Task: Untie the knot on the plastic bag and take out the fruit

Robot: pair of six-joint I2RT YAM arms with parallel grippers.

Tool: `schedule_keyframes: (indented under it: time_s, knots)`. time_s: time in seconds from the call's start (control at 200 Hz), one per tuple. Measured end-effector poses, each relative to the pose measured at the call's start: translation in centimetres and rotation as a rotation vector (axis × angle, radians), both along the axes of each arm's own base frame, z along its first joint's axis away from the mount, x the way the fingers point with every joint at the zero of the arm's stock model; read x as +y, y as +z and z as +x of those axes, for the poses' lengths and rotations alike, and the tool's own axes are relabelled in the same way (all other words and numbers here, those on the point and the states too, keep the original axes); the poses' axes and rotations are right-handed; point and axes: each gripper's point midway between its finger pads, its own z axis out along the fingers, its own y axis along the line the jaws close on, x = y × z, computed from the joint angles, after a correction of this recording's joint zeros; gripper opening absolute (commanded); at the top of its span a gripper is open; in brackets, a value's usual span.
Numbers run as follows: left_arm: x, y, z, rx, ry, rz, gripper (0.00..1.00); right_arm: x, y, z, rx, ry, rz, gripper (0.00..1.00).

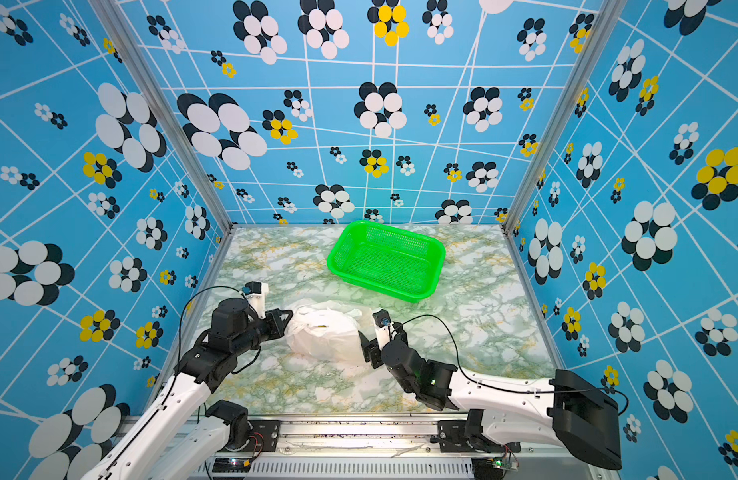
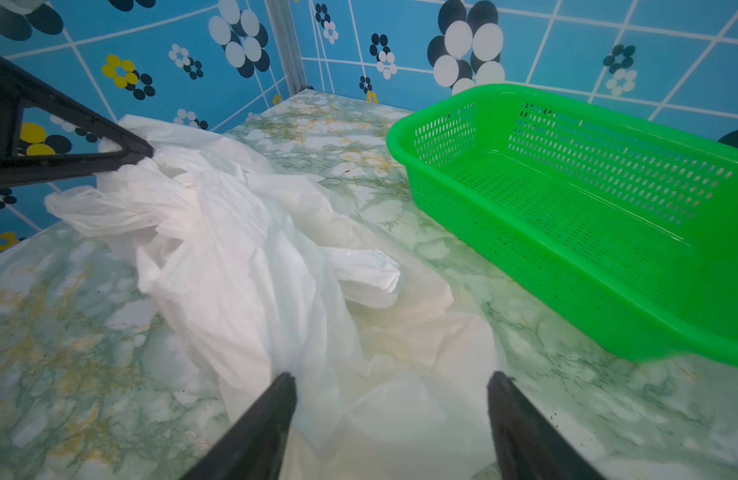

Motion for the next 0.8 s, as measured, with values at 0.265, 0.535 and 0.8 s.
schedule_keyframes:
  time_s: [0.265, 0.535, 0.8]
  knots:
    - [-0.4, 0.8, -0.5, -0.027, -0.030, -0.022, 0.00, 6.8, 4.4, 1.3, 0.023, 0.103, 0.000, 0.99]
    - [-0.6, 0.8, -0.6, -0.029, -0.044, -0.027, 0.00, 9.8, 1.9, 2.6, 0.082, 0.103, -0.116, 0.89]
    - [-0.4, 1.5, -0.8, -0.053, -0.036, -0.030, 0.00, 8.1, 0.3, 3.2, 0.101, 0.037, -0.147, 0.14]
